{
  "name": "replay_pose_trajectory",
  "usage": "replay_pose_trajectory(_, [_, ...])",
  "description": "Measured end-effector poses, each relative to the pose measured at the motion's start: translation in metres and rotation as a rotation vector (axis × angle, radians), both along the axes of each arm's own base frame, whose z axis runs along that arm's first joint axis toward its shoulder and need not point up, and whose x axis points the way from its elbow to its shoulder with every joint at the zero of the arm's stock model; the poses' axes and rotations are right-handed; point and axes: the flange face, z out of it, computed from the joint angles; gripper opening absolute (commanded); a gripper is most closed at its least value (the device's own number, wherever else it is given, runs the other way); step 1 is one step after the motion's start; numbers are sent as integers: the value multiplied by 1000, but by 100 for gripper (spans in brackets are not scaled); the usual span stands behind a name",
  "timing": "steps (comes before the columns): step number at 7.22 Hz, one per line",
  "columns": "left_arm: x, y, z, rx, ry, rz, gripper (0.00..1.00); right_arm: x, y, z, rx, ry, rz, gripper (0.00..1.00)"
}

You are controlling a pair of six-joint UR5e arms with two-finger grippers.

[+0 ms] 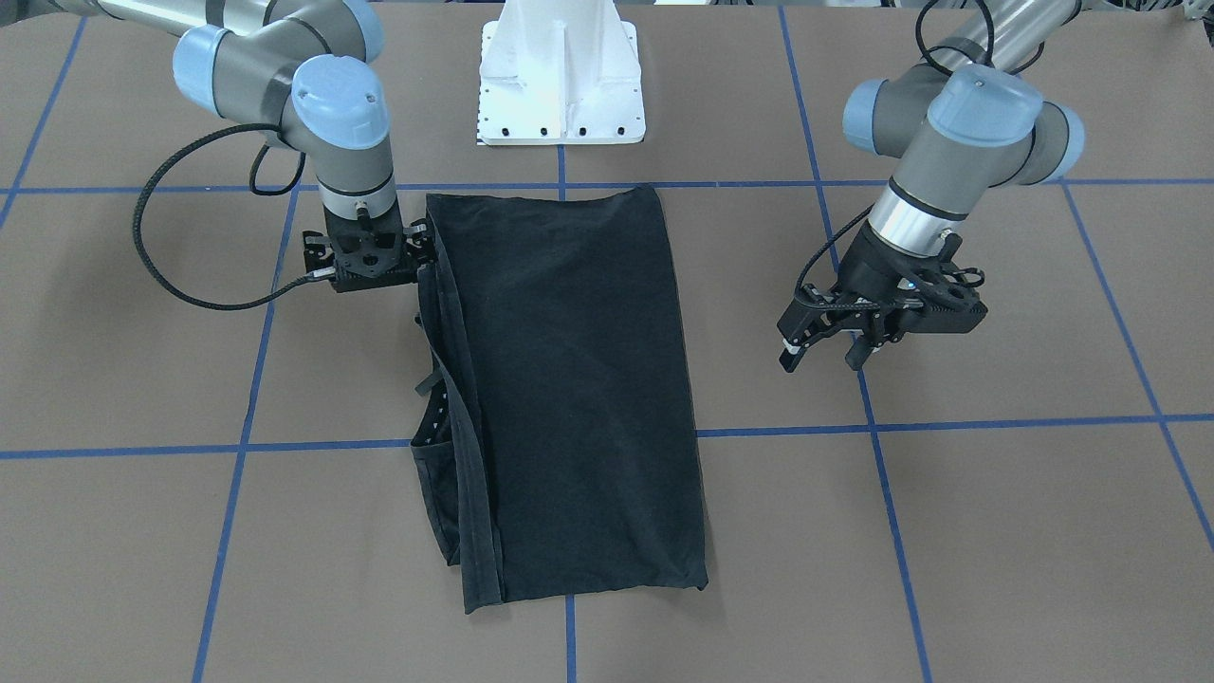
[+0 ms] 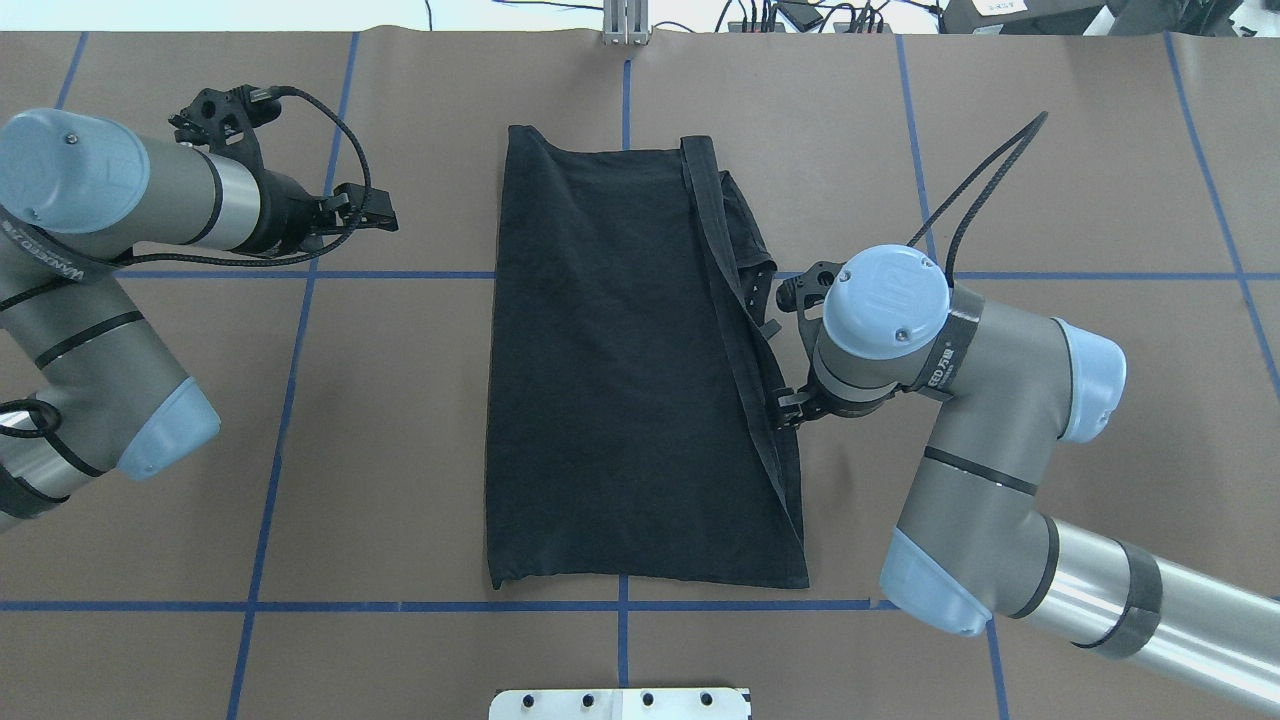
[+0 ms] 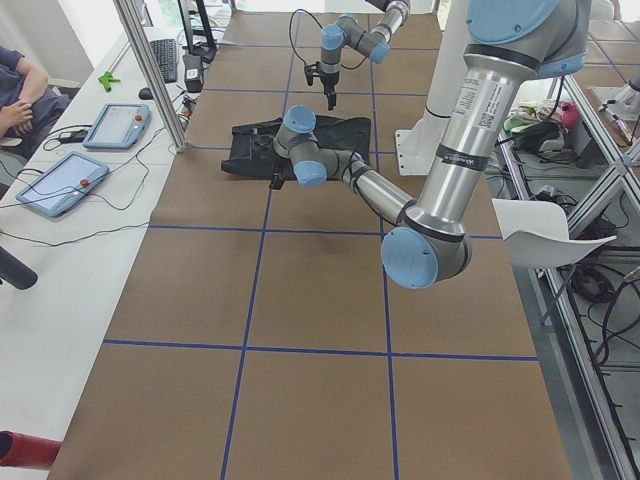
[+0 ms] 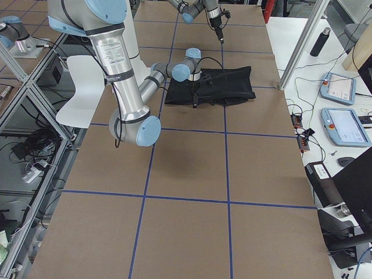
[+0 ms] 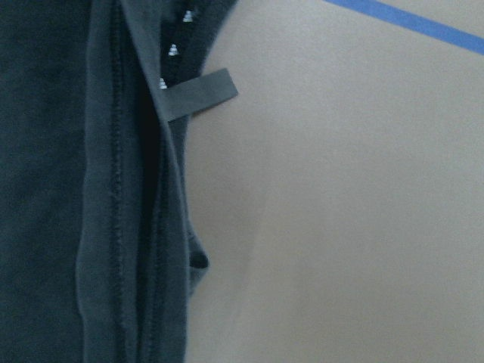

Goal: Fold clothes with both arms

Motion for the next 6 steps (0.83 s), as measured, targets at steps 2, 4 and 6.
replay_pose_trajectory(2, [1,-1,4,-6,-6,1,100,-24,19,-14,36,-4,-27,100])
replay_pose_trajectory(4, [3,-3,10,-11,-13,2,100,-45,21,-18,39,6,-39,100])
replay_pose_trajectory(6, [4,-4,10,-12,-12,2,100,-57,29,-13,32,20,-58,100])
